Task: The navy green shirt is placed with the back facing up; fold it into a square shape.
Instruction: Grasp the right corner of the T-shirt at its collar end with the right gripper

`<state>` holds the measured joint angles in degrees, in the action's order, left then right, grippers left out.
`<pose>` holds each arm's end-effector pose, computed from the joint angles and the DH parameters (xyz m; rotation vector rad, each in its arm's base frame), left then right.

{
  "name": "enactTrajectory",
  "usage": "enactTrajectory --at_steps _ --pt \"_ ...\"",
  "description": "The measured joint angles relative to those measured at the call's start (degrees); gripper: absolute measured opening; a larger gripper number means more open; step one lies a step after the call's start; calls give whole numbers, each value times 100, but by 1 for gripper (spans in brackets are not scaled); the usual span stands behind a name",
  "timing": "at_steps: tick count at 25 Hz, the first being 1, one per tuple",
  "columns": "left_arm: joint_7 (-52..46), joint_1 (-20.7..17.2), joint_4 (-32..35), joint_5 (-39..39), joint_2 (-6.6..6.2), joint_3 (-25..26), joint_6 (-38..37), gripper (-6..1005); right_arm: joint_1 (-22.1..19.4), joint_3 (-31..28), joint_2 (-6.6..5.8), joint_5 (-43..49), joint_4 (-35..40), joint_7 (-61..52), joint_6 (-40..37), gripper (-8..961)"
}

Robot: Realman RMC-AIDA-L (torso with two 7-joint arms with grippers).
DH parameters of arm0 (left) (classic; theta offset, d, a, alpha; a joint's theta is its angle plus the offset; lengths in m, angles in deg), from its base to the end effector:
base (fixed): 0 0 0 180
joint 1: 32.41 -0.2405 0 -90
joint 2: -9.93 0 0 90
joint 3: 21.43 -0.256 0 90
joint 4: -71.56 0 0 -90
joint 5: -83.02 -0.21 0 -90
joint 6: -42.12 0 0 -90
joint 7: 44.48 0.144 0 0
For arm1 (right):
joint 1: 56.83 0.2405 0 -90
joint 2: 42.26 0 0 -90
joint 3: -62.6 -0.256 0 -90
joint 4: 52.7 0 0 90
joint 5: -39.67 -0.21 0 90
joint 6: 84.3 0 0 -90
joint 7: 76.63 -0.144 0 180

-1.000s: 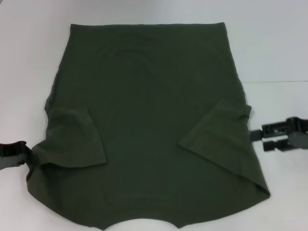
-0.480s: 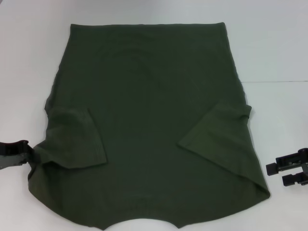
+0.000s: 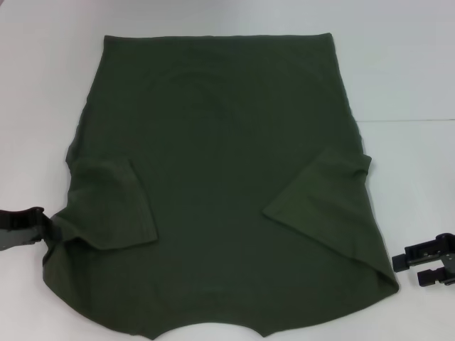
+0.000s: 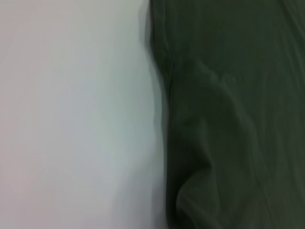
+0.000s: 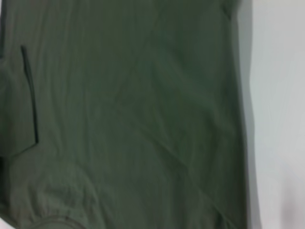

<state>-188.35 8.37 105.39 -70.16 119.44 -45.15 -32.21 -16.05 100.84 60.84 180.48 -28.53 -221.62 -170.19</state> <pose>-0.3346 0.3832 0.0701 -1.8905 -1.8909 -0.1970 0.3175 0.3587 0.0632 -2.1112 2.0896 0.0952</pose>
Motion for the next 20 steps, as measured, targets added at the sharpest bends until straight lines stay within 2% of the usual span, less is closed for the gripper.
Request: enactTrajectory --at_steps 11,20 --pt "-1 15 1 77 9 -17 40 5 34 153 187 0 -54 124 380 778" --pt "-1 18 1 78 17 -2 46 3 60 216 280 0 -63 150 526 778"
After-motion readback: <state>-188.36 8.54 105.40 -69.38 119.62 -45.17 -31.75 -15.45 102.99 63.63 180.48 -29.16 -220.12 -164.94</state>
